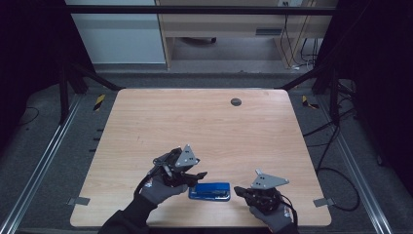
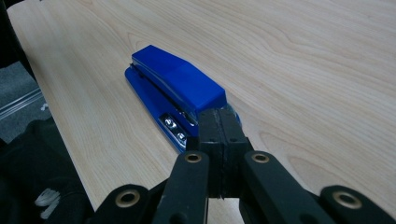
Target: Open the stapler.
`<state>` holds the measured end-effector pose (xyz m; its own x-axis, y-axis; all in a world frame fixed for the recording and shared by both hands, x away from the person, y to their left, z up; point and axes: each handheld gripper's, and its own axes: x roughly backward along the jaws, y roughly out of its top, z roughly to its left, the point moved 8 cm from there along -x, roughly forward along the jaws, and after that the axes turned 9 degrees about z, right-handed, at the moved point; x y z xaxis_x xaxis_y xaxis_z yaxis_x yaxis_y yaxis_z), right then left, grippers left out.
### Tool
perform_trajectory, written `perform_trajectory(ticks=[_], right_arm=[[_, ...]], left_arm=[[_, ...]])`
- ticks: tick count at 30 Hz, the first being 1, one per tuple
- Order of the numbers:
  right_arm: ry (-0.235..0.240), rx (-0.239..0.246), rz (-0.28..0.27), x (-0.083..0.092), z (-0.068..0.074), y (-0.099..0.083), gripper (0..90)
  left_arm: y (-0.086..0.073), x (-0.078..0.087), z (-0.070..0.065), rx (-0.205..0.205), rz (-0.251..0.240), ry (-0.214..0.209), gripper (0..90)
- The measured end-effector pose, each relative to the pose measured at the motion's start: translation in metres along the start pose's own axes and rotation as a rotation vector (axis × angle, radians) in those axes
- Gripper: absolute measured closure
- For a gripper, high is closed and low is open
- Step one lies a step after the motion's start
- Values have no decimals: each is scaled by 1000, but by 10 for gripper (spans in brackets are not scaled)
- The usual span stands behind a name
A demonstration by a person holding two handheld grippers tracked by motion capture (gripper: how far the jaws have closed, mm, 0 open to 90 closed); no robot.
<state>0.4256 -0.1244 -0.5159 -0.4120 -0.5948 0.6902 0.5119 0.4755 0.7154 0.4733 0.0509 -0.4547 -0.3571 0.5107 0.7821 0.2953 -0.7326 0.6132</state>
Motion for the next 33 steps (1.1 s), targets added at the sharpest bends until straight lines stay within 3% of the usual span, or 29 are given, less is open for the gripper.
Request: perform_trajectory(ticks=[6, 25, 33], right_arm=[[6, 5, 7, -3, 3, -2, 900], [26, 9, 52, -20, 8, -8, 900], [18, 18, 58, -23, 9, -9, 900]], left_arm=[[2, -7, -8, -33, 24, -25, 485], [11, -38, -33, -202, 156, -116, 518], [9, -52, -35, -238, 216, -143, 524]])
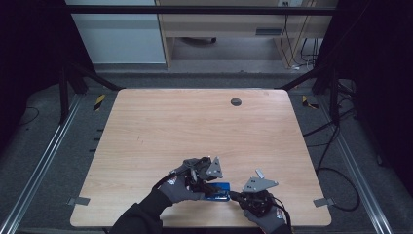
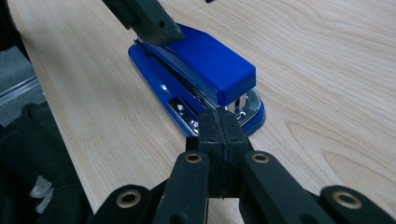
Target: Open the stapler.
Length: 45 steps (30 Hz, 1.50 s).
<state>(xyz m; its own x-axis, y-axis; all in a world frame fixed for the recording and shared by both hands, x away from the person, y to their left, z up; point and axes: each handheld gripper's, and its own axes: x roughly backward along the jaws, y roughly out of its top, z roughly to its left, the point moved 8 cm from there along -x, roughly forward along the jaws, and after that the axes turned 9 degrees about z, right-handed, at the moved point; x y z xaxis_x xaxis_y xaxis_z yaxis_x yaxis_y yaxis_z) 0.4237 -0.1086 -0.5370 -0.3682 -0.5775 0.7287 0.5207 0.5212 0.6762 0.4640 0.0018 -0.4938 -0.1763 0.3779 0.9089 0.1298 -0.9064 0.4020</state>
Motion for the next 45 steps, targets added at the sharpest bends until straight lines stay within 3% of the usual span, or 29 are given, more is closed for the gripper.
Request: perform_trajectory(ticks=[4, 10, 26, 35, 45], right_arm=[[2, 6, 3, -1, 0, 0, 900], [-4, 8, 5, -2, 0, 0, 900], [-4, 13, 14, -7, 1, 0, 900], [0, 20, 10, -11, 2, 1, 900], [6, 14, 4, -12, 2, 1, 900]], left_arm=[[0, -6, -2, -8, 15, -13, 532], [-3, -16, -2, -46, 81, -19, 537], [0, -28, -4, -75, 118, -49, 603], [1, -29, -3, -103, 151, -37, 613], [3, -34, -4, -97, 164, -49, 602]])
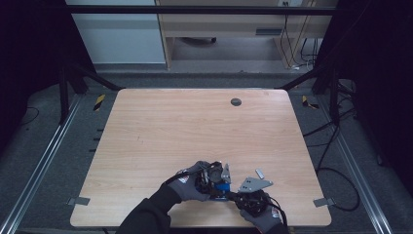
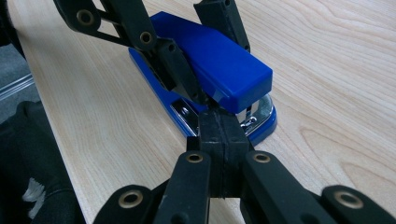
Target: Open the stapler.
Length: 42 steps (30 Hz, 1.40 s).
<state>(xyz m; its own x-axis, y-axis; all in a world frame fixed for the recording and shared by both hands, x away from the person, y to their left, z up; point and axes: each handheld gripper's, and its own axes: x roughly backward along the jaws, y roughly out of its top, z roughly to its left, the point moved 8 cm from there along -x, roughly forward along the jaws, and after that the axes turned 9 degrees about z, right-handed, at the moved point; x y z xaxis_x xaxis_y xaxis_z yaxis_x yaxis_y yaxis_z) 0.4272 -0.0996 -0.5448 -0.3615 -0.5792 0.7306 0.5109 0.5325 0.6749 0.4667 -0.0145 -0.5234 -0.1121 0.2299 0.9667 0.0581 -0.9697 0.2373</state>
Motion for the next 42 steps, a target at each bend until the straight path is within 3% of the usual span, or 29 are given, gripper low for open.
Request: perform_trajectory(ticks=[7, 18, 31, 42], right_arm=[[-4, -3, -3, 0, -1, 0, 900], [-2, -8, -10, -1, 0, 1, 900], [-38, -9, -33, -2, 0, 1, 900], [-41, -47, -27, -2, -4, 2, 900]], left_arm=[[0, -1, 0, -16, 14, -6, 618], [-1, 0, 0, -13, -18, -21, 628], [-2, 1, 2, -25, -33, -18, 639], [-3, 2, 4, -34, -25, -15, 655]])
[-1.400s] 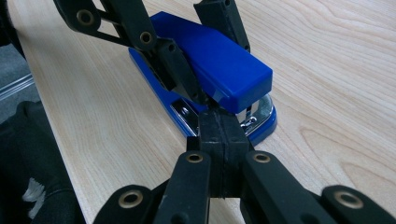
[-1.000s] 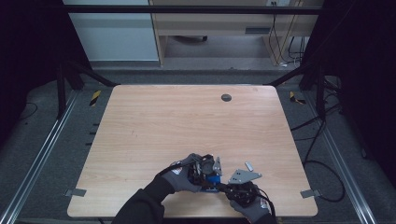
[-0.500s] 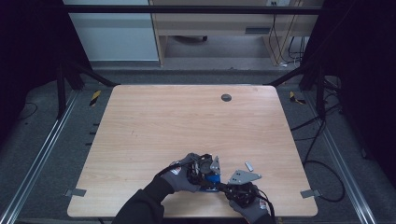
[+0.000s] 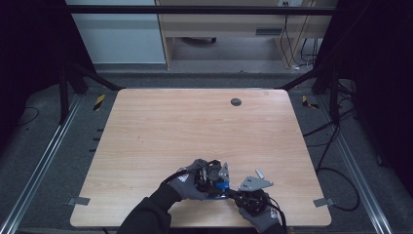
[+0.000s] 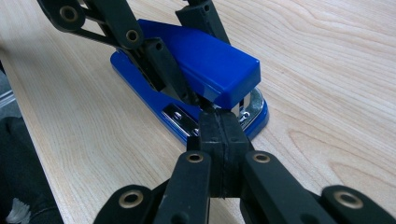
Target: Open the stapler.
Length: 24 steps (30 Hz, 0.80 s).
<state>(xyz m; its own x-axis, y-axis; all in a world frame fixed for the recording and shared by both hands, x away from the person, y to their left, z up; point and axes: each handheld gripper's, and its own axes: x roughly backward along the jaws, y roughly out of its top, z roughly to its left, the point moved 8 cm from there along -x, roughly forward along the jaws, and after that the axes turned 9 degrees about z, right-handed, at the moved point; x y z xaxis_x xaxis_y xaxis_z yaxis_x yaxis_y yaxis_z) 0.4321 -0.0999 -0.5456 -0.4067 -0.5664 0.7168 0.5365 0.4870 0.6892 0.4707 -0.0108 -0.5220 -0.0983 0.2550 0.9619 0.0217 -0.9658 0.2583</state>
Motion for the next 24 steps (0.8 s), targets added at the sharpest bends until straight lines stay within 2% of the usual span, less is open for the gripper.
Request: perform_trajectory(ticks=[6, 13, 16, 24], right_arm=[[-13, 11, 0, 0, 0, 0, 900], [-10, 4, -5, -1, 0, 0, 900], [-11, -1, -3, -1, 0, 0, 900], [-8, -19, 6, 0, 0, 0, 900]], left_arm=[[0, -1, 0, 6, -7, -4, 655], [0, 0, 1, 13, -12, -17, 657], [0, -1, 0, 32, -30, -29, 658], [-1, 0, 0, 30, -39, -37, 659]])
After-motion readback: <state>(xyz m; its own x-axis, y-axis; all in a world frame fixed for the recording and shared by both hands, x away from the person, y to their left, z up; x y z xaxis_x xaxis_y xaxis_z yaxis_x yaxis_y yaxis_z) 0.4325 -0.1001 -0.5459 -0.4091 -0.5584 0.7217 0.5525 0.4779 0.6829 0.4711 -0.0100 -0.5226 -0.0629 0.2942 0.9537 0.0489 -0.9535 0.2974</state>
